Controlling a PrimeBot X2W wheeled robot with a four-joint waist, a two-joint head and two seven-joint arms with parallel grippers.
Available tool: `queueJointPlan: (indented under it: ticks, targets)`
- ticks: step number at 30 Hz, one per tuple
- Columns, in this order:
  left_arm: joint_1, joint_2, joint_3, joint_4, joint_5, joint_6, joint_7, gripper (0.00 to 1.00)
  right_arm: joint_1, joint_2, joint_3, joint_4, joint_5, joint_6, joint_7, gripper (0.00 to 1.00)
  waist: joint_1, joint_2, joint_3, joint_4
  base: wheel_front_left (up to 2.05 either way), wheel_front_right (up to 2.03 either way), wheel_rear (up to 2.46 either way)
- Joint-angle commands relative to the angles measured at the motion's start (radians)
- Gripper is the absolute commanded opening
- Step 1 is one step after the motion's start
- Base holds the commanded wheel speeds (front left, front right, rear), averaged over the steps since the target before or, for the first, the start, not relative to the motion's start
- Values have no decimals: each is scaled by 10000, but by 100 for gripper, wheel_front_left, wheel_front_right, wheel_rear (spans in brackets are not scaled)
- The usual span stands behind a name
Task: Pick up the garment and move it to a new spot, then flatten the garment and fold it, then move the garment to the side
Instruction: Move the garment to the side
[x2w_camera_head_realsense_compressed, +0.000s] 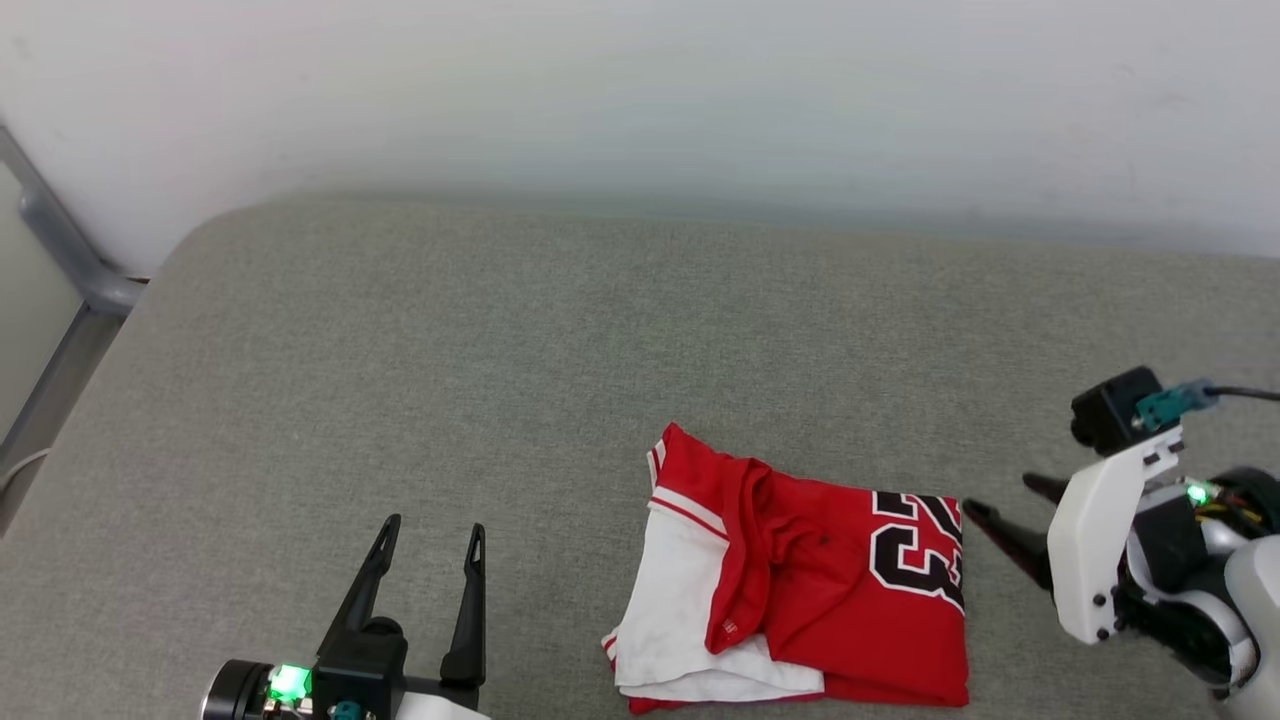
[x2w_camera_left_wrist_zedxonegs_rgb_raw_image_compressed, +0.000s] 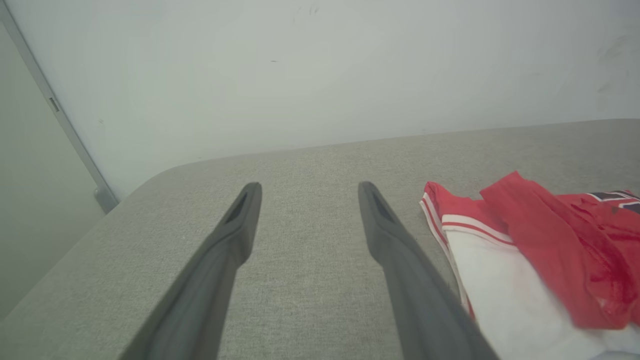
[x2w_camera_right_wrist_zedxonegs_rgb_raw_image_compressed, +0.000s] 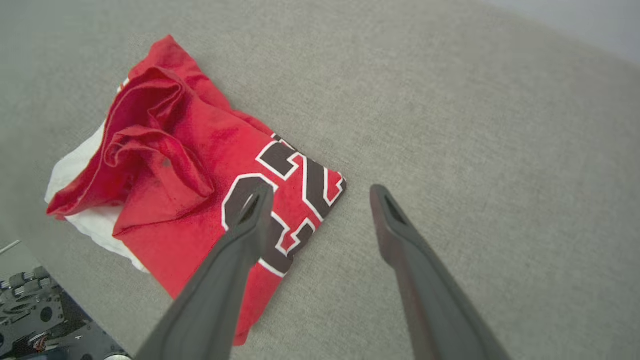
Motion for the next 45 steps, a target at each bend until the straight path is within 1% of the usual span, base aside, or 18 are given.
queueJointPlan:
  ticks: [1,3,7,15,16,19,23,24,25,26,30,36,40,45]
  targets:
    - [-188,-34,-11,-10,24,-28,-22,100,210,-43,97,138,136,-9,130,100,0,-1,122,93,0,0,0]
    - [-232,-47,-16,-21,20,-41,-22,100,345,-18,241,350,324,-9,342,100,0,-1,248,165,0,0,0]
    - [-419,-73,-29,-26,27,-53,-22,100,346,372,297,907,549,-9,275,100,0,-1,527,286,0,0,0]
    - [-803,-95,-110,12,76,-136,-22,100,310,985,861,2093,347,-9,-120,100,0,-1,1062,523,0,0,0]
    - [-803,-95,-110,12,76,-136,-22,100,310,985,861,2093,347,-9,-120,100,0,-1,1062,523,0,0,0]
    - [-880,-108,-100,31,71,-115,-22,100,537,1233,1361,2647,337,-4,-232,100,0,-1,1197,575,0,0,0]
    - [-929,-134,-109,50,56,-96,-22,100,699,1329,1771,2864,540,10,-449,100,0,-1,1263,593,0,0,0]
    - [-932,-140,-110,59,54,-86,-22,100,698,1322,1828,2846,567,19,-564,97,0,-1,1268,592,0,0,0]
    - [-932,-147,-114,72,47,-78,-22,100,656,1305,1858,2812,603,19,-716,24,0,-1,1266,585,0,0,0]
    - [-934,-152,-118,86,40,-76,-22,100,594,1269,1897,2792,626,19,-802,0,0,-1,1256,575,0,0,0]
    - [-898,-164,-130,140,29,-92,-22,100,190,1009,1811,2605,647,5,-1345,0,0,-1,1149,517,0,0,0]
    - [-691,-143,-84,161,22,-49,-22,100,-479,600,1640,2002,449,-9,-2289,0,0,-1,878,298,0,0,0]
    - [-519,-126,-7,104,-18,-3,-22,100,-757,219,1748,1469,231,-9,-2526,0,0,-1,705,-98,0,0,0]
    - [-404,-114,81,-51,-18,55,-22,100,-1134,-536,1922,685,-307,-9,-2519,0,0,-1,675,-807,0,0,0]
